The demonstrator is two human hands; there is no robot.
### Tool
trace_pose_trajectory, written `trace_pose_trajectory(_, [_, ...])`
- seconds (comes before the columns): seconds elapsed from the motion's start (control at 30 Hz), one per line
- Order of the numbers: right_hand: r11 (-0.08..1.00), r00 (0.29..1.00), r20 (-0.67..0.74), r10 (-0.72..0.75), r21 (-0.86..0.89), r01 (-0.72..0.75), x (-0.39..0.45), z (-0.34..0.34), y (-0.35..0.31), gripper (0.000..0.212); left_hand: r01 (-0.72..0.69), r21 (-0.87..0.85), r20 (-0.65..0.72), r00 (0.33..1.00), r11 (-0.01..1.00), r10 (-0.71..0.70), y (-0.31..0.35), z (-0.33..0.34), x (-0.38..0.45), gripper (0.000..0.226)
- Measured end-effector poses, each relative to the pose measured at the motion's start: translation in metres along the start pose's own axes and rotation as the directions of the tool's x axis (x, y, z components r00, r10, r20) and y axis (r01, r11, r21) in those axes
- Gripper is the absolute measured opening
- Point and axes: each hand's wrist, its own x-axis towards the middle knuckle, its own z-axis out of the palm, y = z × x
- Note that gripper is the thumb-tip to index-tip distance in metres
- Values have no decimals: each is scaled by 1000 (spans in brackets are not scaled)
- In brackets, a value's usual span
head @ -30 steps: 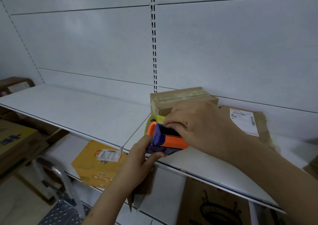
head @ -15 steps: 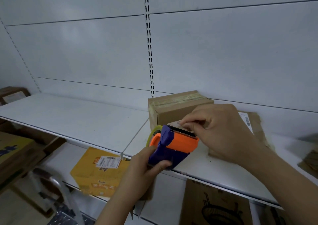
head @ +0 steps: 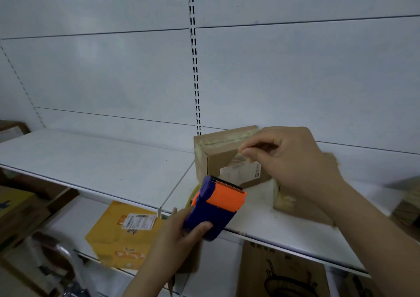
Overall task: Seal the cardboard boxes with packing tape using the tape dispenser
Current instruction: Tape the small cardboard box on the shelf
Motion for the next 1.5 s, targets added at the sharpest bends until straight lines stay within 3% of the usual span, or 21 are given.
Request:
trace_pose_trajectory(0.07, [999,999,8,47,24,-47,4,3,0,13,19,-26,-44,999,999,-20,-1,-9,0,63])
trace_pose_trajectory(0.33, [983,981,63,184,-8,-183,46,33,-5,13,33,-242,-269,958,970,-100,-7,-56,10,58])
trace_pose_trajectory(0.47, [978,960,191,203,6,-208,80,47,-12,6,44,-295,-263,957,955,-125,-12,-78,14,78])
trace_pose_trajectory(0.63, [986,938,326,116,-154,-68,130,68,-16,6,160,-449,-105,967,879,-230,-8,-74,7,101])
trace_pose_trajectory(0.73, [973,886,456,83,-229,27,153,85,-12,4,269,-543,-7,946,795,-324,3,-52,2,86])
trace_pose_trajectory(0.83, [960,833,552,43,-253,118,168,101,-2,4,357,-676,75,904,645,-421,13,-29,5,65])
trace_pose_trajectory(0.97, [941,815,579,4,-279,193,180,117,18,7,294,-876,41,836,383,-547,26,-11,17,40])
trace_pose_trajectory(1.1, [931,817,576,-31,-281,234,186,123,35,7,250,-870,-16,847,425,-531,34,-11,21,49])
trace_pose_trajectory(1.23, [913,809,585,-58,-297,281,194,127,42,8,263,-860,-15,843,437,-537,44,-11,21,37])
trace_pose_trajectory(1.5, [912,789,610,-78,-276,303,198,136,58,7,223,-931,30,835,288,-550,59,-1,27,42])
